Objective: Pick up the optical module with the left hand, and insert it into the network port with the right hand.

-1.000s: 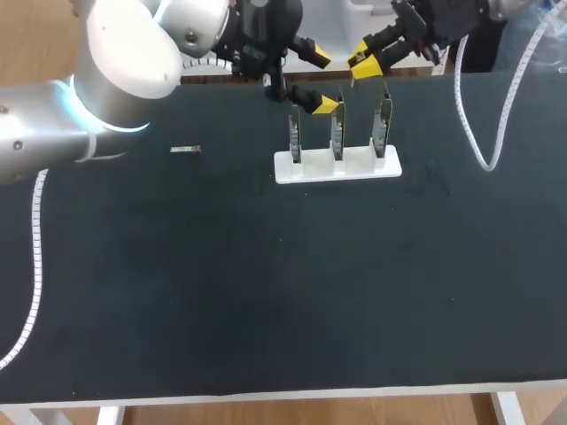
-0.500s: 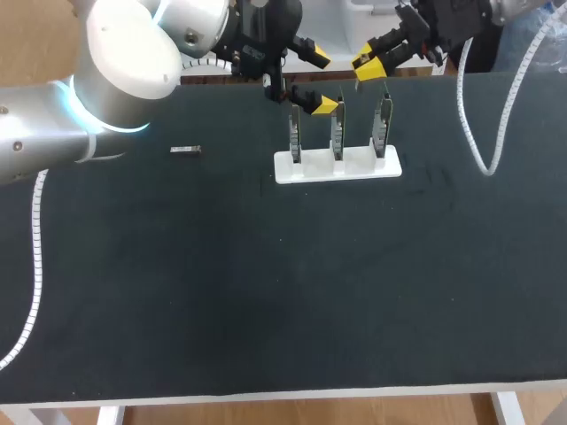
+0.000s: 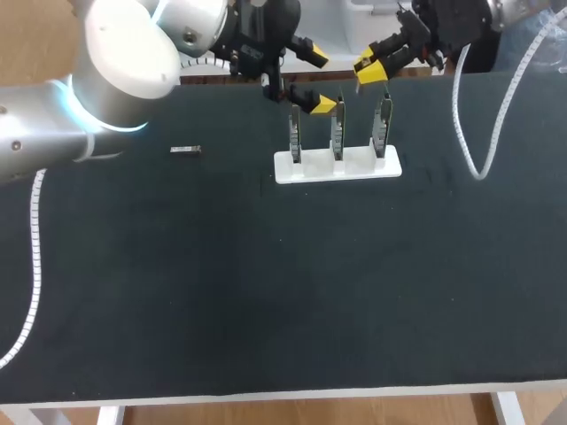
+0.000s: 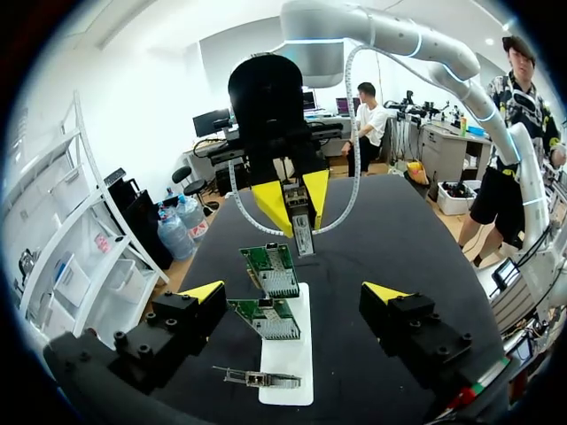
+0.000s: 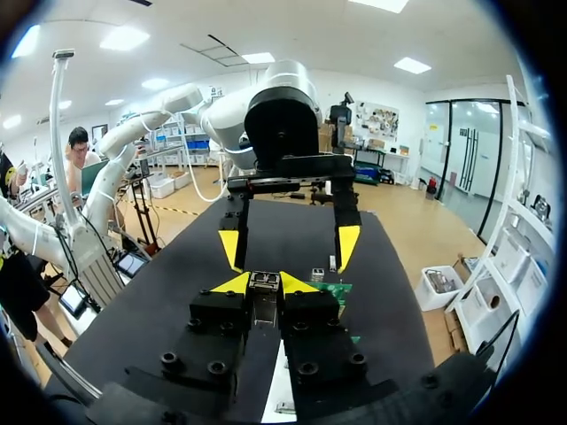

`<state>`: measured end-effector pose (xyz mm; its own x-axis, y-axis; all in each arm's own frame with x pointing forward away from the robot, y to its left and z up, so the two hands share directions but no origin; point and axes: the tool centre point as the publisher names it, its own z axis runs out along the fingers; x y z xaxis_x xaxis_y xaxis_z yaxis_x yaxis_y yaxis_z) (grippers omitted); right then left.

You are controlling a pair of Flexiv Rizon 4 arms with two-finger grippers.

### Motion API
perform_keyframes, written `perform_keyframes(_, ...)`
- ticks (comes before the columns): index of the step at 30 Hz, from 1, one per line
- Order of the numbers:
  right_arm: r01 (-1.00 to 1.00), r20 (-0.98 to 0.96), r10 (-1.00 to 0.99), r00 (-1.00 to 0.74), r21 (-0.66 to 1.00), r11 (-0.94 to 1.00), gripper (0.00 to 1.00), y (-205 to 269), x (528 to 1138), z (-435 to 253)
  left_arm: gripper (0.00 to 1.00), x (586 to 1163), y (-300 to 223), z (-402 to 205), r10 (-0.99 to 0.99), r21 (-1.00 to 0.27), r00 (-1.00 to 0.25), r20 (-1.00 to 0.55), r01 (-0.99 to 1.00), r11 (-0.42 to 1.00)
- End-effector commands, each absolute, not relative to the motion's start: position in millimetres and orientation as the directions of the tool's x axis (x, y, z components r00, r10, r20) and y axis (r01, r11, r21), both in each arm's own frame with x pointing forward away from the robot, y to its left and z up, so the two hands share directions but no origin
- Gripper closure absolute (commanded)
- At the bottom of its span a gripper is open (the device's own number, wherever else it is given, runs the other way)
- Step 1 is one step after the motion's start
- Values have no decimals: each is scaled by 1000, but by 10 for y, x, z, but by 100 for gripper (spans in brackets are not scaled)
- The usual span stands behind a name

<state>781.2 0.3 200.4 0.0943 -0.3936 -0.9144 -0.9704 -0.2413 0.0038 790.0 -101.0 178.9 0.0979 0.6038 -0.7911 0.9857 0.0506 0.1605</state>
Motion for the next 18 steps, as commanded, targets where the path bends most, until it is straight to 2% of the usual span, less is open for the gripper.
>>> perform_keyframes(1, -971, -916, -391, 94, 2, -239, 100, -38, 7819, 2014, 0, 7960, -992, 1815, 615, 150, 94, -783, 988, 40)
perform_keyframes(18, -968, -918, -386, 90, 10, -249, 100, 26, 7791, 1987, 0, 8037, -945, 1752, 623, 126, 80, -778, 992, 31)
